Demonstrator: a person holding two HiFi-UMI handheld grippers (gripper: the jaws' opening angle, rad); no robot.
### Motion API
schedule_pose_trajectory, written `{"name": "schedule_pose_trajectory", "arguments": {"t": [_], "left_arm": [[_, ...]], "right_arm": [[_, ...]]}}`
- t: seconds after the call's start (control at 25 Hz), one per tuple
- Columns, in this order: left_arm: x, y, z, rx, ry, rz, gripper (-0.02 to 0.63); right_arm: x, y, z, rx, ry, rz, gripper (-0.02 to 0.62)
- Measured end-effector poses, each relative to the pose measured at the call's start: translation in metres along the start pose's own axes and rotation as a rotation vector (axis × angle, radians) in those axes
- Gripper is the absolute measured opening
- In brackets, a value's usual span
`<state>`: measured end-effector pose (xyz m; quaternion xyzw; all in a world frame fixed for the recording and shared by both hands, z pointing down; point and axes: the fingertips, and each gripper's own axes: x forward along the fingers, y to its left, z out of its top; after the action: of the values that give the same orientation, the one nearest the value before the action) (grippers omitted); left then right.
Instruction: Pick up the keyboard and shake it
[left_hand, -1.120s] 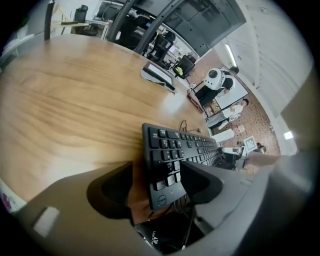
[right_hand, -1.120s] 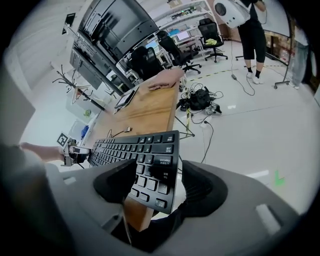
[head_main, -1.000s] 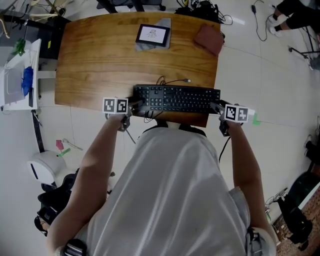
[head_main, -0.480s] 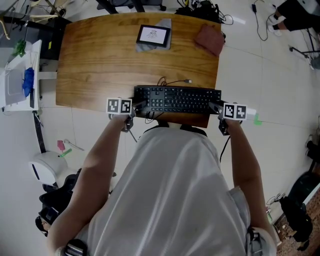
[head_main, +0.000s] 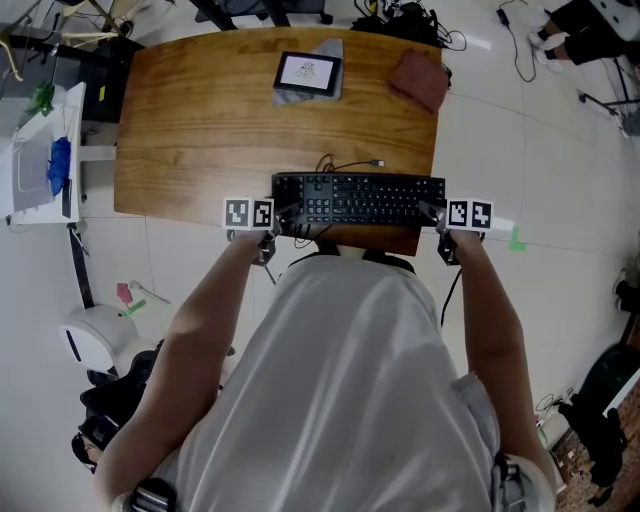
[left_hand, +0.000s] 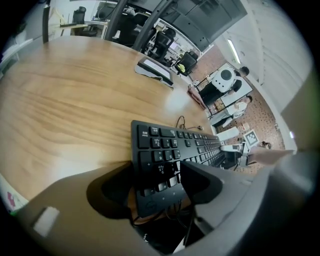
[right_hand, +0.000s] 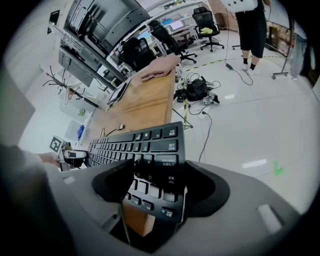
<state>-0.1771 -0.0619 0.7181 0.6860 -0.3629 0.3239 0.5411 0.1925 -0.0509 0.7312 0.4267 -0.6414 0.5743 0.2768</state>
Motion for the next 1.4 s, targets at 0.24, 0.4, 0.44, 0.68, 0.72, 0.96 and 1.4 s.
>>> {"name": "schedule_pose_trajectory", "arguments": {"t": [0.24, 0.4, 0.44, 0.68, 0.72, 0.96, 1.4], "left_arm": [[-0.005, -0.003, 0.007, 0.014, -0.03, 0.011, 0.296], [-0.008, -0.009, 0.013, 0.054, -0.06, 0.025, 0.296], [-0.01, -0.01, 0.015, 0.064, -0.071, 0.026, 0.295], [-0.025, -0.026, 0.042, 0.121, -0.173, 0.03, 0.293], [-0.028, -0.029, 0.049, 0.134, -0.196, 0.028, 0.293], [-0.054, -0.053, 0.09, 0.217, -0.338, 0.016, 0.291], [-0.122, -0.105, 0.159, 0.356, -0.588, 0.007, 0.29]], "right_arm": [[-0.005, 0.003, 0.001, -0.007, -0.014, 0.001, 0.313], [-0.013, 0.004, 0.005, -0.03, -0.057, 0.003, 0.313], [-0.015, 0.005, 0.007, -0.035, -0.068, 0.004, 0.313], [-0.033, 0.011, 0.028, -0.063, -0.144, 0.007, 0.313], [-0.038, 0.013, 0.034, -0.071, -0.164, 0.008, 0.313], [-0.066, 0.025, 0.065, -0.116, -0.297, 0.027, 0.313], [-0.13, 0.06, 0.122, -0.202, -0.51, 0.057, 0.311]]}}
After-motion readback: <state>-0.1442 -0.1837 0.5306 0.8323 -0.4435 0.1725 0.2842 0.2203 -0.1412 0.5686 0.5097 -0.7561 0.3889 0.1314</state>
